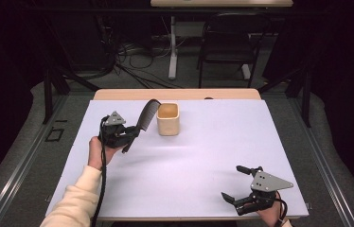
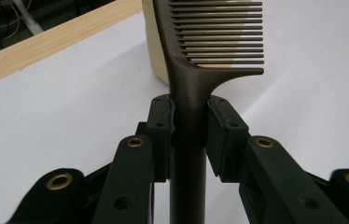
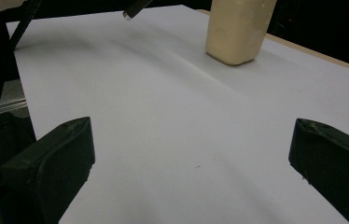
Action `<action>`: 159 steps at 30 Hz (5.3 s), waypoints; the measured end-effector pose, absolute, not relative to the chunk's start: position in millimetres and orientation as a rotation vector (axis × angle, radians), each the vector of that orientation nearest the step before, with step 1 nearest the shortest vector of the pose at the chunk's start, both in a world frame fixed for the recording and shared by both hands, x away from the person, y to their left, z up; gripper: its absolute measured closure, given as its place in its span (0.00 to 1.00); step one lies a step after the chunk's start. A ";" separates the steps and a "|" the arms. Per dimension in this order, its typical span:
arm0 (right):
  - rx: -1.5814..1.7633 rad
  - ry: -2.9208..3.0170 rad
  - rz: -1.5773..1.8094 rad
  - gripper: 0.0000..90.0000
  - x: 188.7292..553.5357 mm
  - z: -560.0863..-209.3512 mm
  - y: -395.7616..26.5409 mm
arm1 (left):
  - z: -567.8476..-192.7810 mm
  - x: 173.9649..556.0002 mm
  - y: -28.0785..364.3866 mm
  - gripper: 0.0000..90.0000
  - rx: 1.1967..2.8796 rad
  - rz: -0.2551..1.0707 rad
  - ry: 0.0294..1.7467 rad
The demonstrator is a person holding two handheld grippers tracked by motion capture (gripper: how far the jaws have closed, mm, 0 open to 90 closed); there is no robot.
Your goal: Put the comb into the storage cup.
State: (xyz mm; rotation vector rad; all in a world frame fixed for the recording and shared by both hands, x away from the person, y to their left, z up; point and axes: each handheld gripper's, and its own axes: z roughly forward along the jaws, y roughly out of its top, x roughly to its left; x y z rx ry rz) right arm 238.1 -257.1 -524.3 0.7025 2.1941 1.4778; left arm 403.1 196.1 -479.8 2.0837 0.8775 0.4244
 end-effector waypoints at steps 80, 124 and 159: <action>0.696 2.188 1.483 0.00 238.4 -523.9 -257.6 | -454.3 439.7 166.4 0.80 1.991 0.494 0.885; 0.697 2.191 1.481 0.00 238.4 -524.0 -257.5 | -432.2 453.5 153.0 0.80 1.933 0.531 0.870; 0.699 2.195 1.481 0.00 238.6 -524.4 -257.6 | -412.9 466.6 126.9 0.80 1.845 0.563 0.838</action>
